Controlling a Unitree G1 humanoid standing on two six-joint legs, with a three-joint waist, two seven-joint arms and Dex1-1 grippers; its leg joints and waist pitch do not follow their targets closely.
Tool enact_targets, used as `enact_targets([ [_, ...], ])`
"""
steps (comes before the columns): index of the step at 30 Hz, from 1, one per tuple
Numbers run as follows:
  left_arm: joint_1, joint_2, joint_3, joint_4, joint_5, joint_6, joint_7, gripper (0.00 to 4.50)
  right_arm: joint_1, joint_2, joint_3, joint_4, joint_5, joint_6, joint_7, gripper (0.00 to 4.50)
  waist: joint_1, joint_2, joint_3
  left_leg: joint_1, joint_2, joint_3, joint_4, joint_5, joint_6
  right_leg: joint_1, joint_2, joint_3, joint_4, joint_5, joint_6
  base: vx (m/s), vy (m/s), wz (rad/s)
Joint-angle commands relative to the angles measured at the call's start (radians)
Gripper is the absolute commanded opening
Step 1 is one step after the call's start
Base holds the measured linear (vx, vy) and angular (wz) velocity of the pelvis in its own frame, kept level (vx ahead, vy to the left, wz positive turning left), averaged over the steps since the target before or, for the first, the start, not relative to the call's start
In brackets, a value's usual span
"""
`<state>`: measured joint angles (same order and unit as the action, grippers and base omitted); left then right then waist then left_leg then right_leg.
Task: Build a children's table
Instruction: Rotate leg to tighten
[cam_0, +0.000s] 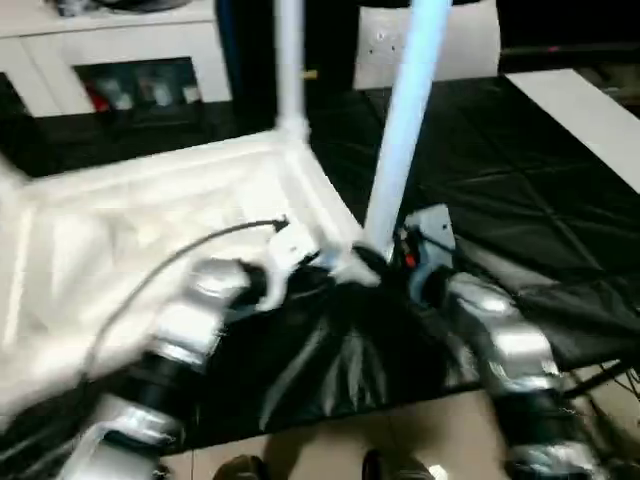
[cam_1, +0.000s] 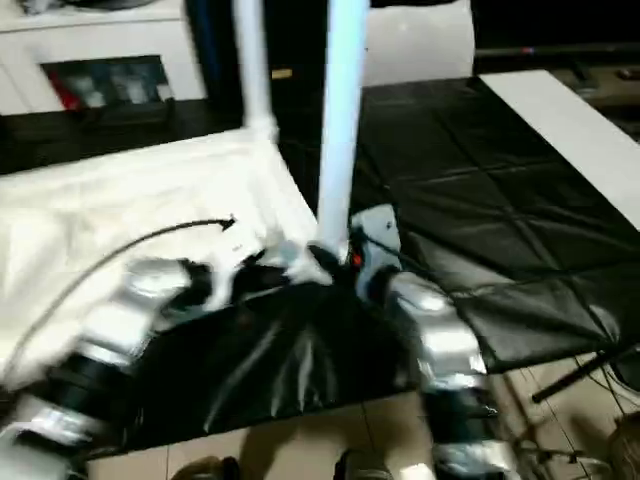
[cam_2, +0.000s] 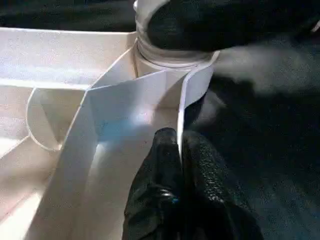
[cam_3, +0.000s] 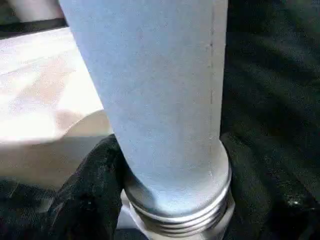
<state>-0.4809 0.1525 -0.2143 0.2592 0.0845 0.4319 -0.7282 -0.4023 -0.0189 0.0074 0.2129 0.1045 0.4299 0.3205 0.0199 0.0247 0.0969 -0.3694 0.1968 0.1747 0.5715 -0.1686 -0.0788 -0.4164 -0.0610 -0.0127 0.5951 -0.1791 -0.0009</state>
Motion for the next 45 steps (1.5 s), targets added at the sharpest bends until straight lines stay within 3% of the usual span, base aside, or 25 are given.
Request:
enact_targets([
  [1, -0.04, -0.11, 0.013, -0.062, -0.006, 0.006, 0.175, 0.0, 0.007, 0.123, 0.114, 0.076, 0.028, 0.061, -0.025, 2.66, 0.003, -0.013, -0.056, 0.006, 0.012, -0.004, -0.07, -0.269, 0.002, 0.036, -0.048, 0.027, -0.089, -0.365, -0.147, 0.0, 0.0, 0.0],
  [2, -0.04, -0.11, 0.013, -0.062, -0.006, 0.006, 0.175, 0.0, 0.007, 0.123, 0.114, 0.076, 0.028, 0.061, -0.025, 3.0, 0.004, -0.012, -0.057, 0.006, 0.012, -0.004, -0.069, -0.263, 0.003, 0.036, -0.048, 0.028, -0.086, -0.349, -0.148, 0.0, 0.0, 0.0],
  [3, -0.039, -0.153, -0.003, -0.084, 0.02, 0.033, 0.227, 0.0, -0.018, 0.159, 0.091, 0.09, 0.018, 0.034, -0.075, 3.0, 0.005, -0.013, -0.059, 0.003, 0.01, -0.003, -0.069, -0.243, 0.009, 0.04, -0.047, 0.027, -0.085, -0.316, -0.147, 0.0, 0.0, 0.0],
  [5, -0.039, -0.161, -0.009, -0.088, 0.027, 0.037, 0.236, 0.0, -0.024, 0.164, 0.088, 0.091, 0.014, 0.021, -0.084, 3.21, 0.005, -0.011, -0.063, 0.002, 0.012, -0.002, -0.066, -0.209, 0.016, 0.041, -0.045, 0.028, -0.078, -0.239, -0.159, 0.0, 0.0, 0.0],
  [7, -0.034, -0.139, -0.02, -0.095, 0.048, 0.052, 0.235, 0.0, -0.025, 0.162, 0.079, 0.087, 0.012, 0.009, -0.092, 3.43, 0.008, -0.009, -0.069, -0.003, 0.009, -0.001, -0.061, -0.15, 0.033, 0.049, -0.043, 0.027, -0.066, -0.114, -0.18, 0.026, -0.002, 0.0],
  [8, -0.033, -0.138, -0.02, -0.095, 0.049, 0.053, 0.235, 0.0, -0.025, 0.162, 0.079, 0.086, 0.012, 0.009, -0.092, 3.46, 0.007, -0.005, -0.069, -0.005, 0.008, -0.002, -0.06, -0.139, 0.037, 0.051, -0.043, 0.026, -0.063, -0.085, -0.187, 0.052, -0.004, 0.0],
  [10, -0.031, -0.123, -0.022, -0.1, 0.055, 0.065, 0.233, 0.0, -0.022, 0.162, 0.071, 0.082, 0.008, 0.004, -0.095, 3.63, 0.003, -0.006, -0.072, -0.008, 0.008, -0.002, -0.058, -0.106, 0.051, 0.058, -0.045, 0.024, -0.056, -0.003, -0.21, 0.0, 0.0, 0.0],
  [12, -0.026, -0.094, -0.014, -0.105, 0.059, 0.084, 0.217, 0.0, -0.014, 0.15, 0.061, 0.062, 0.002, -0.02, -0.084, 3.89, 0.0, -0.004, -0.072, -0.007, 0.008, -0.001, -0.057, -0.11, 0.057, 0.059, -0.044, 0.024, -0.056, 0.011, -0.225, 0.0, 0.0, 0.0],
  [18, -0.021, -0.002, -0.018, -0.086, 0.049, 0.056, 0.109, 0.0, 0.024, 0.04, 0.07, -0.034, 0.023, -0.054, 0.053, 4.33, -0.006, -0.003, -0.064, -0.002, 0.014, -0.002, -0.062, -0.179, 0.049, 0.056, -0.046, 0.024, -0.067, -0.106, -0.219, 0.0, 0.0, 0.0],
  [21, -0.021, 0.051, -0.03, -0.073, 0.033, 0.037, 0.036, 0.0, 0.05, -0.035, 0.073, -0.081, 0.036, -0.069, 0.153, 4.47, -0.001, -0.003, -0.066, 0.0, 0.015, 0.001, -0.059, -0.171, 0.051, 0.056, -0.045, 0.026, -0.065, -0.089, -0.224, 0.0, 0.0, 0.0],
  [22, -0.022, 0.105, -0.045, -0.056, 0.024, 0.003, -0.041, 0.0, 0.077, -0.11, 0.077, -0.126, 0.052, -0.074, 0.25, 4.47, 0.001, -0.004, -0.068, 0.001, 0.015, -0.001, -0.059, -0.156, 0.054, 0.059, -0.044, 0.024, -0.063, -0.066, -0.229, 0.0, 0.0, 0.0],
  [23, -0.022, 0.105, -0.045, -0.056, 0.024, 0.003, -0.041, 0.0, 0.077, -0.11, 0.077, -0.126, 0.052, -0.074, 0.25, 4.47, 0.004, -0.002, -0.068, 0.001, 0.015, 0.0, -0.057, -0.148, 0.058, 0.058, -0.043, 0.025, -0.06, -0.051, -0.23, 0.0, 0.0, 0.0],
  [26, -0.023, 0.186, -0.072, -0.029, 0.012, -0.087, -0.166, 0.0, 0.115, -0.206, 0.078, -0.181, 0.08, -0.08, 0.368, 4.47, 0.011, -0.003, -0.066, 0.002, 0.016, 0.001, -0.058, -0.16, 0.07, 0.057, -0.046, 0.025, -0.061, -0.064, -0.233, 0.0, 0.0, 0.0],
  [27, -0.023, 0.232, -0.092, -0.013, 0.0, -0.175, -0.255, 0.0, 0.134, -0.253, 0.08, -0.207, 0.1, -0.078, 0.428, 4.47, 0.017, -0.002, -0.066, 0.004, 0.018, 0.001, -0.058, -0.166, 0.069, 0.055, -0.046, 0.026, -0.063, -0.082, -0.231, 0.0, 0.0, 0.0],
  [33, -0.039, 0.346, -0.13, 0.057, -0.018, -0.295, -0.447, 0.0, 0.162, -0.367, 0.1, -0.235, 0.106, -0.105, 0.549, 4.47, 0.029, -0.001, -0.059, 0.015, 0.022, 0.002, -0.067, -0.241, 0.032, 0.045, -0.05, 0.027, -0.072, -0.22, -0.214, 0.0, 0.0, 0.0],
  [36, -0.061, 0.374, -0.122, 0.097, -0.066, -0.363, -0.552, 0.0, 0.17, -0.409, 0.104, -0.252, 0.155, -0.058, 0.627, 4.47, 0.039, -0.002, -0.066, 0.013, 0.021, 0.003, -0.064, -0.212, 0.032, 0.049, -0.051, 0.029, -0.063, -0.165, -0.226, 0.0, 0.0, 0.0],
  [39, -0.088, 0.374, -0.11, 0.151, -0.044, -0.386, -0.507, 0.0, 0.184, -0.426, 0.119, -0.285, 0.179, -0.054, 0.668, 4.47, 0.042, 0.0, -0.068, 0.011, 0.021, 0.004, -0.061, -0.189, 0.04, 0.051, -0.051, 0.027, -0.057, -0.114, -0.237, 0.0, 0.0, 0.0],
  [41, -0.097, 0.359, -0.088, 0.165, -0.036, -0.334, -0.448, 0.0, 0.199, -0.429, 0.127, -0.312, 0.197, -0.037, 0.689, 4.47, 0.044, -0.003, -0.067, 0.01, 0.022, 0.004, -0.06, -0.194, 0.042, 0.053, -0.051, 0.027, -0.058, -0.12, -0.238, 0.0, 0.0, 0.0],
  [45, -0.071, 0.319, -0.051, 0.135, -0.081, -0.259, -0.411, 0.0, 0.21, -0.443, 0.162, -0.325, 0.187, -0.032, 0.696, 4.47, 0.043, -0.005, -0.064, 0.007, 0.022, 0.0, -0.064, -0.217, 0.029, 0.052, -0.056, 0.026, -0.067, -0.223, -0.222, 0.0, 0.0, 0.0],
])
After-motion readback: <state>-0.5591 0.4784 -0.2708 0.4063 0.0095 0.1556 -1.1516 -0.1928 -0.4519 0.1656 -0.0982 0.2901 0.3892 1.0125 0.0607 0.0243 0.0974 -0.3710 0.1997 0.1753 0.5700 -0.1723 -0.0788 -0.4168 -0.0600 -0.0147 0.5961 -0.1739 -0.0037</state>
